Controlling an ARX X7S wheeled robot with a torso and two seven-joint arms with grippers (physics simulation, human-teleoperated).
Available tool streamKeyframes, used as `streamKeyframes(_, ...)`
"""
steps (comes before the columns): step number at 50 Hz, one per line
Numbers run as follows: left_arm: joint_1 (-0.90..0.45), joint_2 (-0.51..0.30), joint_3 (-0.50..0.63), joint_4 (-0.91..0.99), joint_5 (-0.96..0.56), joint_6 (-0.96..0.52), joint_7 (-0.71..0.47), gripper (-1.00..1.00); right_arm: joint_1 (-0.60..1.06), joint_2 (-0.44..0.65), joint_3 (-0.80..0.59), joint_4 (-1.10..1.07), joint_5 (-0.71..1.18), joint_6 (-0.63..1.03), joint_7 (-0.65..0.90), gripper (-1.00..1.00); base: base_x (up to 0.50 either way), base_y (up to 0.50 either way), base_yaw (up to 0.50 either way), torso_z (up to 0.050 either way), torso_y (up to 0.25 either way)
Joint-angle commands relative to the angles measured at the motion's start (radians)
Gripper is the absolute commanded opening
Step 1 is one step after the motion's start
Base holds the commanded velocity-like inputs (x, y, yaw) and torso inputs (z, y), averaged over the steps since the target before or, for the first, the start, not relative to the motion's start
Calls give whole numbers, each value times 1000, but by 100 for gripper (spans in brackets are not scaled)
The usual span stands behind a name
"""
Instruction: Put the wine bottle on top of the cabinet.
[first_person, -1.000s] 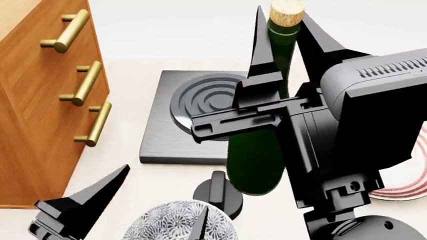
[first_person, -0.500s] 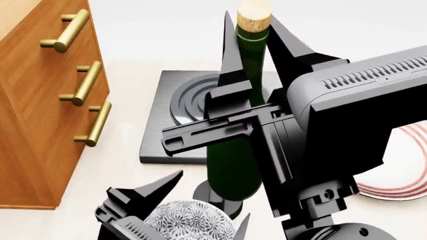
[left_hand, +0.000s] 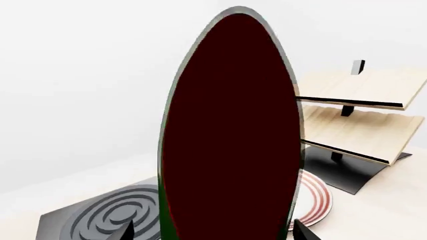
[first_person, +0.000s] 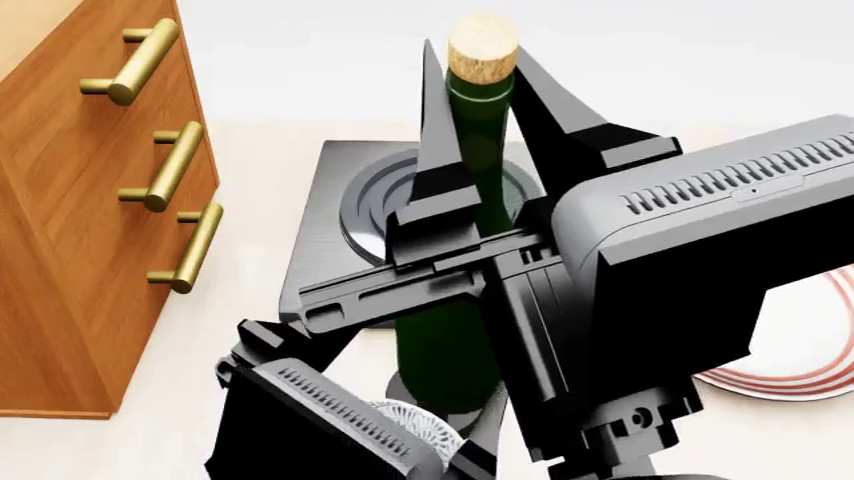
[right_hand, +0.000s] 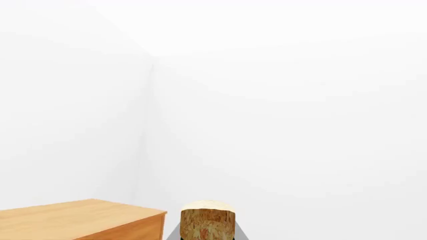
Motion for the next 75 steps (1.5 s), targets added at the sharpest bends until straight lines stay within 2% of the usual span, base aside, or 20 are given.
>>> streamKeyframes(1, -7, 32, -7, -46, 1, 40, 22, 100, -5, 4, 4, -18, -18, -9, -2, -100, 0, 0, 0, 0, 0)
streamKeyframes(9, 2, 37, 2, -62, 12, 61, 31, 100, -4, 7, 3, -18, -14, -11, 2, -100, 0, 0, 0, 0, 1)
streamKeyframes(10, 4, 35, 0, -56, 17, 63, 23, -100, -3, 7, 1, -16, -15, -12, 1, -100, 0, 0, 0, 0, 0)
streamKeyframes(33, -3, 26, -3, -45, 8, 59, 18, -100, 8, 12, -5, -6, -13, -10, 25, -100, 0, 0, 0, 1, 0)
streamKeyframes(34, -3, 26, -3, -47, 9, 61, 18, -100, 10, 11, -3, -6, -11, -9, 27, 100, 0, 0, 0, 0, 0)
streamKeyframes(53, -8, 22, -5, -41, 8, 61, 8, -100, -24, 21, 8, -27, 10, -26, 38, 100, 0, 0, 0, 0, 1)
streamKeyframes(61, -36, 23, -50, -64, -24, 57, 2, -100, -90, 50, 82, -135, 94, -8, 89, 100, 0, 0, 0, 0, 1)
streamKeyframes(66, -98, 28, -77, -111, -29, 38, 10, -100, -136, 67, 102, -210, 150, -16, 139, 100, 0, 0, 0, 2, 0)
streamKeyframes(67, -101, 27, -81, -117, -29, 38, 11, -100, -137, 83, 95, -212, 164, -30, 155, 100, 0, 0, 0, 0, 0)
streamKeyframes(70, -118, 15, -105, -131, -39, 34, 8, -100, -116, 255, -40, -213, 243, -209, 313, 100, 0, 0, 0, 0, 0)
streamKeyframes(75, -132, -9, -125, -122, -47, 21, -3, -100, -79, 477, -294, -213, 200, -459, 485, 100, 0, 0, 0, 0, 2)
